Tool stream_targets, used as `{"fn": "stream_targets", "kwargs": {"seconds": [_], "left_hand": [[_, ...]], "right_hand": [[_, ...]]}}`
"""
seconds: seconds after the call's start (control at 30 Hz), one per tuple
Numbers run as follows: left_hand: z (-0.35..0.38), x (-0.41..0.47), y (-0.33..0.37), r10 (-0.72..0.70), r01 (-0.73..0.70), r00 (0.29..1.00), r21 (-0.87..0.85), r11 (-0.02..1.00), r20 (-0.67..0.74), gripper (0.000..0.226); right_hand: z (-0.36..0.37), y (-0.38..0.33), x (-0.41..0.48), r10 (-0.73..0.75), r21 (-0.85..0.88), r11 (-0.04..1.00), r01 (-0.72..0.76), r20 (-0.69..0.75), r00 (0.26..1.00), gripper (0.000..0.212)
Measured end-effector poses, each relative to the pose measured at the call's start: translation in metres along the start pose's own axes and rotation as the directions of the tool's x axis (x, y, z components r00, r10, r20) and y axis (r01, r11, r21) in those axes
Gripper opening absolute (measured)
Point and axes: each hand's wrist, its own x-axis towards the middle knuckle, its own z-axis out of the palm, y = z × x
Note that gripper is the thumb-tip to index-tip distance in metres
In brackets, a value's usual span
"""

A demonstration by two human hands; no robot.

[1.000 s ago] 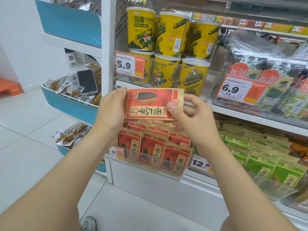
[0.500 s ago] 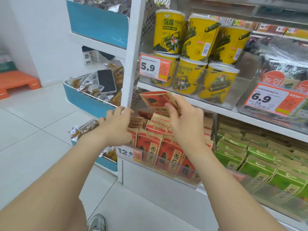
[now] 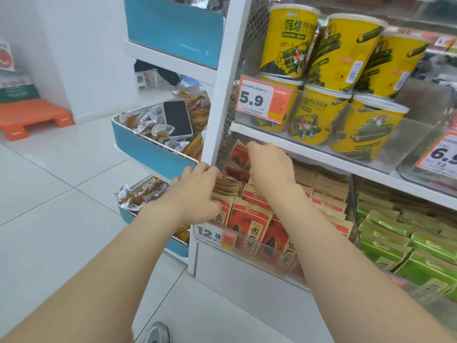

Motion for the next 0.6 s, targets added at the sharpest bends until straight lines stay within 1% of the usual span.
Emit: {"fn": "stream_targets", "kwargs": {"seconds": [0.1,0.2,0.27,0.33,0.37,0.43,0.5,0.57,0.6], "left_hand": [[-0.002,0.002,-0.006,0.022,-0.022,1.000,0.003,1.000,-0.005,0.053],[-0.002,0.002,-0.009,0.037,-0.037,0.999,-0.014,0.999,0.003,0.041],[0.000,0.002,-0.011,0.045,-0.045,0.999,-0.041,0.998,0.007,0.041],[0.000,0.002,-0.012,0.047,-0.046,0.999,-0.052,0.998,0.010,0.045],[0.001,0.002,-0.012,0.047,-0.046,0.999,-0.054,0.997,0.012,0.046],[0.001,0.002,-0.012,0.047,-0.046,0.999,-0.061,0.997,0.014,0.046],[0.001,0.003,-0.010,0.040,-0.039,0.999,-0.073,0.997,0.021,0.045],[0.002,0.002,-0.008,0.027,-0.024,0.999,-0.078,0.997,0.031,0.045],[0.003,0.002,-0.008,0.020,-0.017,0.999,-0.077,0.997,0.038,0.045]], "right_hand": [[0.004,-0.013,0.015,-0.046,-0.052,0.997,0.052,0.111,0.993,0.029],[0.012,-0.021,0.031,-0.023,-0.039,0.999,0.035,0.273,0.962,0.026],[0.015,-0.023,0.037,0.002,0.024,1.000,-0.011,0.340,0.941,0.019],[0.016,-0.022,0.042,-0.010,0.071,0.997,-0.019,0.383,0.924,0.011],[0.017,-0.021,0.043,-0.020,0.081,0.997,-0.015,0.412,0.911,0.011],[0.020,-0.018,0.042,-0.020,0.063,0.998,-0.012,0.469,0.883,0.020],[0.027,-0.013,0.044,0.010,0.028,0.999,-0.027,0.488,0.873,0.035],[0.034,-0.009,0.045,0.046,0.045,0.996,-0.079,0.500,0.865,0.048],[0.036,-0.008,0.046,0.049,0.064,0.993,-0.095,0.512,0.858,0.051]]}}
